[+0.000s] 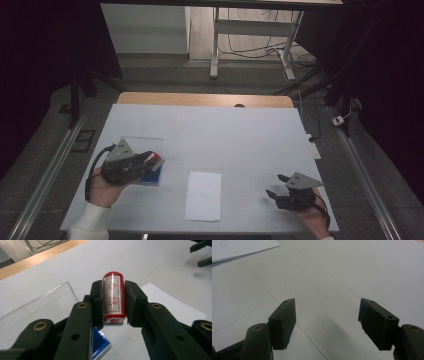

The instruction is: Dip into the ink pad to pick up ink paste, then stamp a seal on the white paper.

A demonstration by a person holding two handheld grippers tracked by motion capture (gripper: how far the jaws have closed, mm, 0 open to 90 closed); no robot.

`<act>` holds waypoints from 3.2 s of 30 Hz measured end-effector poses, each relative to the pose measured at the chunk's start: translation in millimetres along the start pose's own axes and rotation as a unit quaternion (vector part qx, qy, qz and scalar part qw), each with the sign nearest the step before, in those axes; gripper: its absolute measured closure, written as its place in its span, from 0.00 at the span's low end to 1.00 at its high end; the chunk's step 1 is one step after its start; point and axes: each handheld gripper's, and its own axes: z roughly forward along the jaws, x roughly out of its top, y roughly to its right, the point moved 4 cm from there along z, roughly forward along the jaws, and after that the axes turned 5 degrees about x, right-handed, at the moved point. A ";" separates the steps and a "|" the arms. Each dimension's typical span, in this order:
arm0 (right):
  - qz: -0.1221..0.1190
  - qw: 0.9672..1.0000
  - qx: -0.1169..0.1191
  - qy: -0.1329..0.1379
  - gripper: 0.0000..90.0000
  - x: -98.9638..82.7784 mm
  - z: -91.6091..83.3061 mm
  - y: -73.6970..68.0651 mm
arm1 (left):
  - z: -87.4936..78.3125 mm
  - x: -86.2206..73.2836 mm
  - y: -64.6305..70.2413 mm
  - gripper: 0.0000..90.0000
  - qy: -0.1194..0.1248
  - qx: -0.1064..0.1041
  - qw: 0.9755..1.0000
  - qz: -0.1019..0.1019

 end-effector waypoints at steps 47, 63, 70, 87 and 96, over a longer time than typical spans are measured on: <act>0.002 1.000 -0.002 -0.001 0.33 -2.0 -0.5 -0.1 | 37.6 13.5 63.3 0.78 -0.011 -0.086 0.995 0.056; -0.002 1.000 0.001 -0.004 0.33 -1.9 0.3 -1.4 | 63.7 4.8 89.4 0.78 -0.038 -0.109 0.990 0.080; -0.002 1.000 0.002 -0.004 0.33 -2.2 0.9 -1.4 | 72.6 1.3 97.2 0.78 -0.049 -0.114 0.988 0.088; -0.001 1.000 0.002 -0.003 0.33 -1.8 0.4 -1.4 | 91.6 -6.0 109.8 0.78 -0.076 -0.117 0.984 0.108; -0.001 1.000 0.001 -0.004 0.34 -1.9 0.4 -1.4 | 100.6 -9.1 111.7 0.78 -0.091 -0.119 0.983 0.109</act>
